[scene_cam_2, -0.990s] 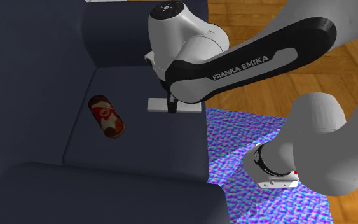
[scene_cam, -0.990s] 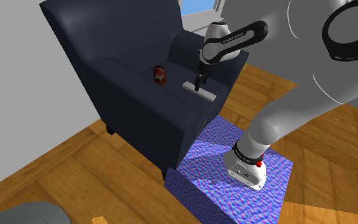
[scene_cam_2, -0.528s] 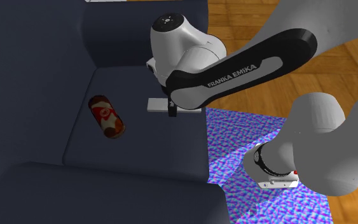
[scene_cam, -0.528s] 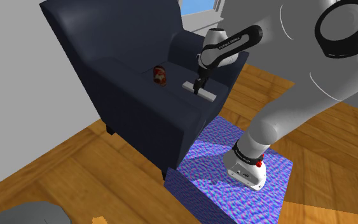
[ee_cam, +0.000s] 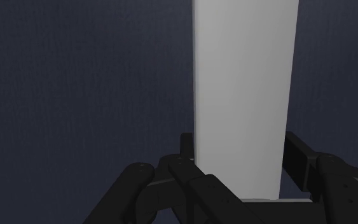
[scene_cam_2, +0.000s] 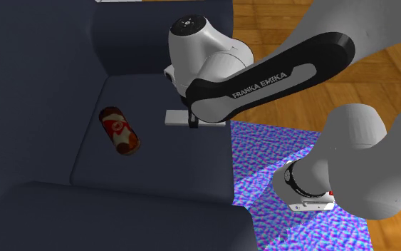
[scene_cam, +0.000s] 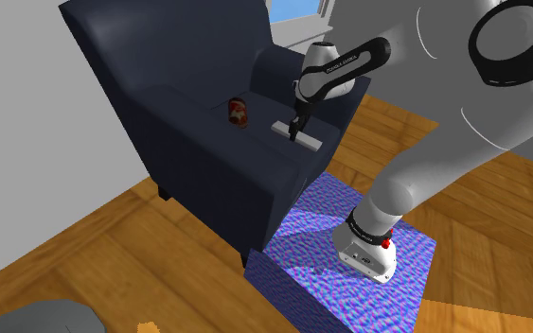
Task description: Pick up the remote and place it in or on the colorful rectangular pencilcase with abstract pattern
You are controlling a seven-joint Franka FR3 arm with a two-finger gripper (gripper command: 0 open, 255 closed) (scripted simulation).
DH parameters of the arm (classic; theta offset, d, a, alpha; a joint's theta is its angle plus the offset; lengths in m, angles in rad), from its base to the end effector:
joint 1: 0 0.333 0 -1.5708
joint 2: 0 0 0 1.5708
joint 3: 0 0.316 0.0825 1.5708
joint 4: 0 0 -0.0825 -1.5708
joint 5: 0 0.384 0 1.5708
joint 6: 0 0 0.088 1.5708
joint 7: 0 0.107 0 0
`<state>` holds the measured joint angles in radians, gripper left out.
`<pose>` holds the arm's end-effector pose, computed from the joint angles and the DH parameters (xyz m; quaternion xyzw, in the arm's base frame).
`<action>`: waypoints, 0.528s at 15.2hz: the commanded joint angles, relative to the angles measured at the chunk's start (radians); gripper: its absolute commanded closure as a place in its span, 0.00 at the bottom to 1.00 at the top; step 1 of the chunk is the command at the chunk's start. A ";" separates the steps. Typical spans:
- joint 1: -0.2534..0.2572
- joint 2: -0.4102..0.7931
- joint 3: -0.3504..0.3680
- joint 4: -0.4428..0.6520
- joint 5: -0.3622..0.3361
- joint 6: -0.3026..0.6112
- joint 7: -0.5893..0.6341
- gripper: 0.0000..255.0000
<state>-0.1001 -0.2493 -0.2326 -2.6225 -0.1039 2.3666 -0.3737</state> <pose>0.3933 -0.1340 0.3305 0.9981 0.0614 -0.0077 0.0053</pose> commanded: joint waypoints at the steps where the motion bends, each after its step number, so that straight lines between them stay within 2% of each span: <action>1: 0.000 0.000 0.000 0.000 0.000 0.000 0.000 1.00; 6: 0.000 0.000 0.000 0.000 0.000 0.000 0.000 1.00; 8: -0.001 -0.022 0.003 0.011 -0.002 -0.032 0.002 1.00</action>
<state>-0.1003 -0.2640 -0.2298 -2.6187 -0.1057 2.3480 -0.3704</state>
